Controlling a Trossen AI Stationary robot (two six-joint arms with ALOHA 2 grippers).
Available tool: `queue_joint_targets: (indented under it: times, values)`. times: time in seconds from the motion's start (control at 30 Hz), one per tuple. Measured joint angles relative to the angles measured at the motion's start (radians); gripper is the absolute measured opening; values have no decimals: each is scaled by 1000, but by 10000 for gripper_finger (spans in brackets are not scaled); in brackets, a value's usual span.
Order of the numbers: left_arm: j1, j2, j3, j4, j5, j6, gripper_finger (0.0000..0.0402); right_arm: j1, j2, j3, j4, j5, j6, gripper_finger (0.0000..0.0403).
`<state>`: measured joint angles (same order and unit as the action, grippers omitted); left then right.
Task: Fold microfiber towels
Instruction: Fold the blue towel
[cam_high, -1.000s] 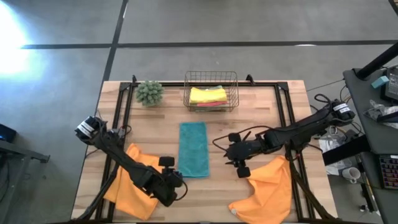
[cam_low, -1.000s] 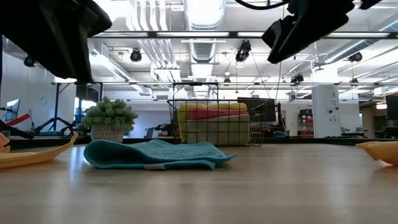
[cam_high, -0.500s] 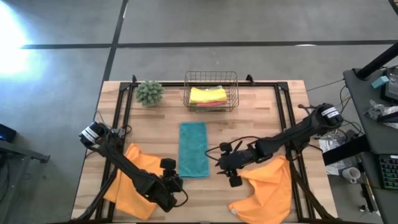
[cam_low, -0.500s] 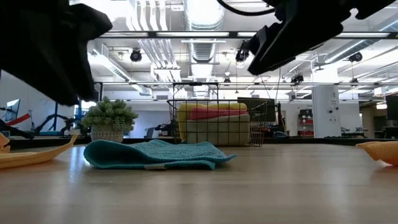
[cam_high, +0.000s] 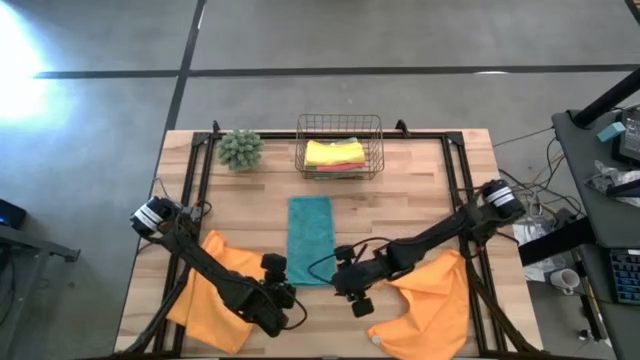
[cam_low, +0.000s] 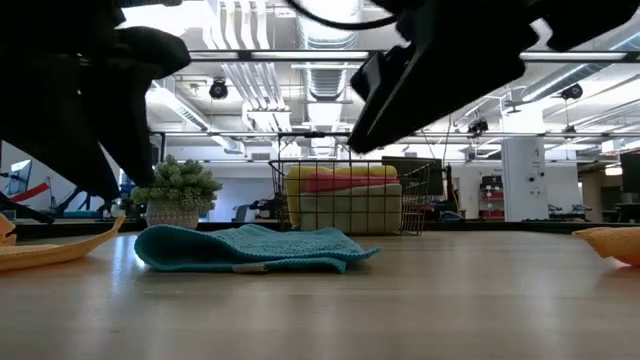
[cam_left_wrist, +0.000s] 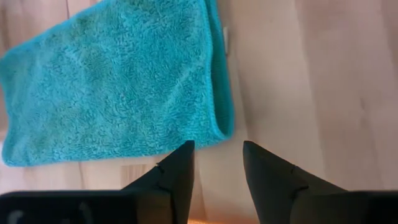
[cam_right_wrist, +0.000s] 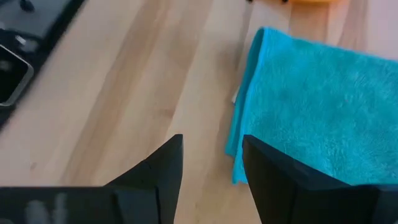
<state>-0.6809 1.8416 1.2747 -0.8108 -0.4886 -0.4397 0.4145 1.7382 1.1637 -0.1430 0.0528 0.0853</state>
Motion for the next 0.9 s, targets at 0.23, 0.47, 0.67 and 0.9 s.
queue_joint_targets:
  times: [0.23,0.47,0.67,0.9]
  values:
    - [27,0,-24,50,5,9,162,0,126,167,-156,2,-32,157]
    - [24,0,-55,115,1,11,166,-2,140,186,-207,29,-2,160]
    - [25,1,-109,227,-45,85,166,-7,144,162,-169,61,3,160]
    - [33,2,-139,257,-44,106,166,-14,146,135,-110,63,-3,160]
